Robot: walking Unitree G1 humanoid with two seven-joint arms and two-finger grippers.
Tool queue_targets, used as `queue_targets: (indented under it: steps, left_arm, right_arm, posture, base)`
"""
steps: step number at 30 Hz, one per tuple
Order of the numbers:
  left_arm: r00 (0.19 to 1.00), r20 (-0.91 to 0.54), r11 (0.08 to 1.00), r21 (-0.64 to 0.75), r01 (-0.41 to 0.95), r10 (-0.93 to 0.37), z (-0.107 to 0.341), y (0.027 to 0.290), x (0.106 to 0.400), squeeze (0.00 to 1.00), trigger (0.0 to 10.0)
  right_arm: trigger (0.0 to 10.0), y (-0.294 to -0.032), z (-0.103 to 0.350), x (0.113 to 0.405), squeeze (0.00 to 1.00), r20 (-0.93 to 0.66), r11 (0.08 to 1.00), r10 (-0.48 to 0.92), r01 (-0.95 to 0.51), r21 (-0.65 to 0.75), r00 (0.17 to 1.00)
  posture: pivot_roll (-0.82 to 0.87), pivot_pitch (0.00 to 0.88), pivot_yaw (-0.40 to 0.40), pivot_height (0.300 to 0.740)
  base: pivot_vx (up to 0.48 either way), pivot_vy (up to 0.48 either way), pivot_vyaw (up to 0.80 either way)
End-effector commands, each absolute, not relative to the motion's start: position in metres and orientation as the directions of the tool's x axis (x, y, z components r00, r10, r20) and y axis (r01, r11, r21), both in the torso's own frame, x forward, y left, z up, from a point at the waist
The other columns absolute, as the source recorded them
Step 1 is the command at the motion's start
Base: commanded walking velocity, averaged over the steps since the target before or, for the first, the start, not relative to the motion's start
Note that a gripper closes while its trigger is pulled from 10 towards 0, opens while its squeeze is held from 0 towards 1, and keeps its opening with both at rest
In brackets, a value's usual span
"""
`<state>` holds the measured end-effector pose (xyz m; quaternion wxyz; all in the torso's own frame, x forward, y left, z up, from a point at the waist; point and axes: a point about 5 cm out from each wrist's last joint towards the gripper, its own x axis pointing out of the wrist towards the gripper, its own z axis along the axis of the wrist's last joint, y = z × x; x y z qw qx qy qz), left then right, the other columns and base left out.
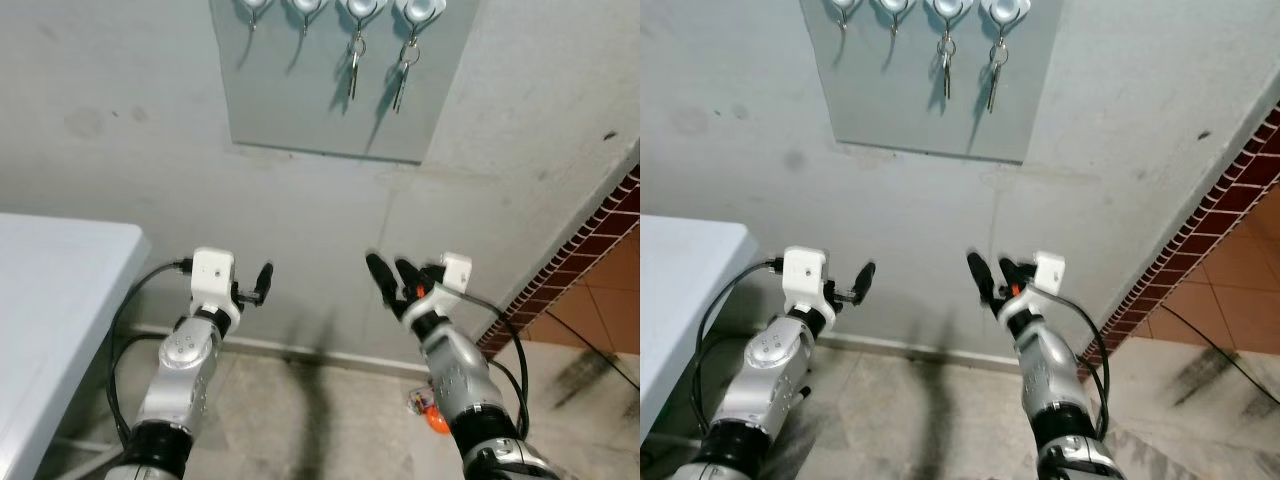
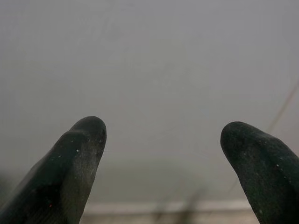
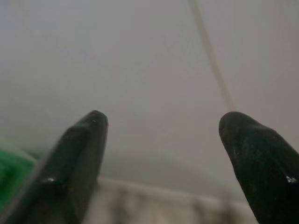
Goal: Hang keys on a hook
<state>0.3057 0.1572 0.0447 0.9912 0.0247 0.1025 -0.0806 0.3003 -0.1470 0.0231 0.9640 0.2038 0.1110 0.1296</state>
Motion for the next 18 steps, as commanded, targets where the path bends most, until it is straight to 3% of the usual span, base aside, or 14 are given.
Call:
queue_targets:
  steps: [1,4,12,18]
  left_arm:
    - [0.962,-0.235,0.987,0.050,0.154,-0.138,0.034,0.159,0.300,0.00,10.0]
    - [0.921,-0.375,0.992,0.029,0.123,-0.104,0.001,0.160,0.283,0.00,10.0]
    - [0.813,-0.576,0.995,-0.007,0.102,-0.087,-0.043,0.161,0.243,0.00,10.0]
    - [0.772,-0.628,0.995,-0.029,0.094,-0.091,-0.057,0.161,0.225,0.00,10.0]
  right_arm:
    - [10.0,-0.146,0.015,0.295,1.00,-0.200,0.900,0.290,-0.197,0.388,0.936]
    - [10.0,-0.155,-0.015,0.268,1.00,-0.350,0.938,0.251,-0.138,0.317,0.902]
    - [10.0,-0.172,-0.053,0.223,1.00,-0.561,0.987,0.139,-0.068,0.145,0.816]
    - [10.0,-0.177,-0.066,0.203,1.00,-0.635,0.995,0.097,-0.063,0.076,0.767]
  posture:
    - [0.05,0.000,0.020,0.740]
    - [0.04,0.000,0.025,0.740]
    - [0.04,0.000,0.031,0.740]
    - [0.03,0.000,0.027,0.740]
  base:
    - [0.000,0.000,0.00]
    - [0.000,0.000,0.00]
    - [0.000,0.000,0.00]
    - [0.000,0.000,0.00]
